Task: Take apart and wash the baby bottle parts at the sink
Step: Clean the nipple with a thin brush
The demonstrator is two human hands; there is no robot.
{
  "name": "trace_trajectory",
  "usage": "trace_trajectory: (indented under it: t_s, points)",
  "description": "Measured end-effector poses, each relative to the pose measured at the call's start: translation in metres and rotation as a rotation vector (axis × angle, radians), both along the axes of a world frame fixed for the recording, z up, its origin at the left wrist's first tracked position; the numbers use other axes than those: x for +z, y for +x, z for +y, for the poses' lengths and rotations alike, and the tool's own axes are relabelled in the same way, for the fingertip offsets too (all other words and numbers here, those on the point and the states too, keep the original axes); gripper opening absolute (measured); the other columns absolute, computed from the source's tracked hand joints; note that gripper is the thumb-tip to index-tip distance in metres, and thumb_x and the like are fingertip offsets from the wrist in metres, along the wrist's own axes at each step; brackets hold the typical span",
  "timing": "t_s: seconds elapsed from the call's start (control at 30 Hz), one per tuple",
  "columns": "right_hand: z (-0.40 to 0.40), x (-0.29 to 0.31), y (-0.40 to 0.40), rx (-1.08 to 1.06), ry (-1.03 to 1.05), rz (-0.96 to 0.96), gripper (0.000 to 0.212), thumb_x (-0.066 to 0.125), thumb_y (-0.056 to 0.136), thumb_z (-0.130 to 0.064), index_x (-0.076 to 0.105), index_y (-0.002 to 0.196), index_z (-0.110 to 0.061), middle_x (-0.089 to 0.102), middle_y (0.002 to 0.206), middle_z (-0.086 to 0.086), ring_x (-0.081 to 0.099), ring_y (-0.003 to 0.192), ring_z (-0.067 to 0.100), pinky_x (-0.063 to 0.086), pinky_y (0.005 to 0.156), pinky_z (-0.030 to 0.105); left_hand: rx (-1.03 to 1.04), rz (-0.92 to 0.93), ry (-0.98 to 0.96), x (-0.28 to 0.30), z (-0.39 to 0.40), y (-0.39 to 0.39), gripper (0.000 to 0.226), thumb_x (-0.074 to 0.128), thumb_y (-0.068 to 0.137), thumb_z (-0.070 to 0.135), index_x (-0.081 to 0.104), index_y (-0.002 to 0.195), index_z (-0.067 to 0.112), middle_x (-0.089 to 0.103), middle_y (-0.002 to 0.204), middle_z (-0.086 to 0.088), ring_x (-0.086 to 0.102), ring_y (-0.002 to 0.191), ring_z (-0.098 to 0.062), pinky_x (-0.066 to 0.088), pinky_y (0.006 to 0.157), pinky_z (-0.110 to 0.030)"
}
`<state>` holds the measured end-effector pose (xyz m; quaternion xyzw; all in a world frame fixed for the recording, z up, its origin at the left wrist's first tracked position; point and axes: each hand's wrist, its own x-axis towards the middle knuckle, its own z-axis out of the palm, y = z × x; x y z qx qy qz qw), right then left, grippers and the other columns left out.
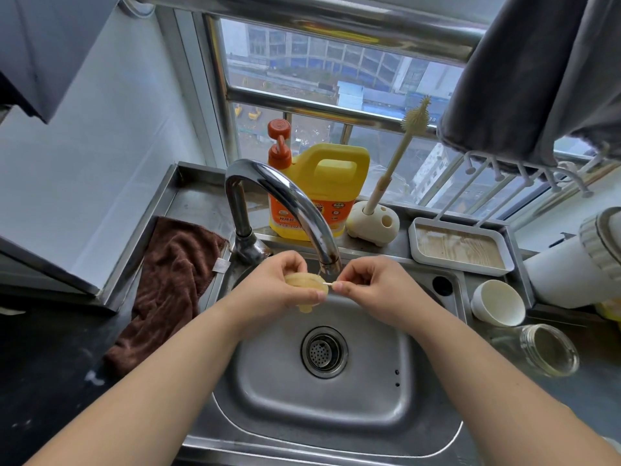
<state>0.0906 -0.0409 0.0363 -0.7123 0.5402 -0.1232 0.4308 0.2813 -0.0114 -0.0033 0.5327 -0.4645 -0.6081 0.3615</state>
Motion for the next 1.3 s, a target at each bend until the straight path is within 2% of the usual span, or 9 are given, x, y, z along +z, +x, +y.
trace_trajectory:
  t_s: [0.13,0.23,0.37,0.6,0.77,0.83,0.97,1.13,1.3]
  points:
    - [0.0,-0.002,-0.007,-0.029,0.012,0.006,0.018,0.071,0.083,-0.027,0.065,0.066,-0.025,0.049,0.049,-0.013,0.042,0.047,-0.001,0.033,0.052,0.013,0.102,0.139,0.062,-0.004,0.001,0.004,0.044,0.088,0.046,0.029,0.059,0.076,0.015,0.064,0.08,-0.008,0.061,0.074,-0.023,0.052,0.069,-0.036]
    - [-0.003,0.002,-0.001,-0.035,-0.002,-0.044,0.02,0.071,0.084,-0.024,0.064,0.065,-0.024,0.046,0.048,-0.012,0.04,0.046,0.0,0.032,0.05,0.011,0.096,0.216,0.062,-0.001,0.0,0.0,0.029,0.082,0.056,0.019,0.059,0.071,0.01,0.061,0.068,-0.003,0.058,0.066,-0.018,0.049,0.058,-0.024]
    - [-0.007,0.005,-0.002,-0.005,-0.005,-0.043,0.018,0.071,0.084,-0.023,0.065,0.067,-0.024,0.046,0.05,-0.011,0.038,0.047,0.001,0.032,0.05,0.012,0.063,0.287,0.046,0.001,-0.001,0.005,0.033,0.08,0.058,0.027,0.057,0.074,0.01,0.058,0.071,-0.004,0.055,0.068,-0.017,0.046,0.061,-0.023]
    - [-0.009,0.004,-0.001,0.018,-0.033,0.018,0.02,0.071,0.084,-0.027,0.063,0.065,-0.03,0.051,0.051,-0.014,0.043,0.05,-0.001,0.034,0.052,0.011,0.01,0.244,0.018,-0.001,0.003,0.009,0.025,0.071,0.07,0.015,0.052,0.081,0.005,0.06,0.069,0.001,0.057,0.064,-0.011,0.047,0.062,-0.018]
    - [-0.004,0.003,-0.007,0.004,-0.005,0.016,0.014,0.07,0.085,-0.025,0.067,0.071,-0.022,0.051,0.053,-0.013,0.043,0.049,-0.002,0.035,0.052,0.01,0.085,0.4,0.115,0.001,0.004,0.011,0.023,0.072,0.079,0.017,0.05,0.083,0.011,0.06,0.083,-0.005,0.057,0.081,-0.016,0.05,0.075,-0.027]
    - [0.0,0.001,-0.005,-0.035,-0.01,0.008,0.016,0.069,0.085,-0.024,0.066,0.07,-0.023,0.051,0.049,-0.016,0.044,0.049,-0.003,0.035,0.052,0.01,0.175,0.455,0.197,0.001,0.005,0.005,0.015,0.059,0.087,0.023,0.053,0.09,0.01,0.064,0.096,-0.011,0.06,0.09,-0.021,0.053,0.081,-0.032]
    - [0.012,-0.008,0.004,-0.136,-0.109,0.029,0.017,0.064,0.089,-0.023,0.063,0.073,-0.028,0.05,0.052,-0.014,0.046,0.053,-0.002,0.035,0.053,0.012,0.343,0.49,0.354,-0.002,0.003,-0.01,0.041,0.043,0.097,0.029,0.055,0.119,-0.003,0.064,0.114,-0.021,0.064,0.088,-0.022,0.056,0.075,-0.035]
    - [0.029,-0.013,0.0,-0.198,-0.157,0.081,0.011,0.062,0.089,-0.021,0.065,0.08,-0.028,0.053,0.059,-0.012,0.048,0.058,0.001,0.036,0.056,0.015,0.406,0.518,0.433,0.001,0.004,-0.017,0.033,0.044,0.098,0.027,0.058,0.112,0.0,0.068,0.1,-0.016,0.067,0.085,-0.022,0.058,0.068,-0.034]
    - [0.034,0.002,-0.009,-0.103,-0.143,0.09,0.015,0.06,0.09,-0.017,0.068,0.084,-0.028,0.06,0.065,-0.011,0.052,0.063,0.0,0.039,0.058,0.011,0.448,0.455,0.44,0.001,0.006,-0.02,0.019,0.046,0.098,0.014,0.054,0.103,-0.002,0.062,0.108,-0.023,0.063,0.09,-0.025,0.057,0.068,-0.035]
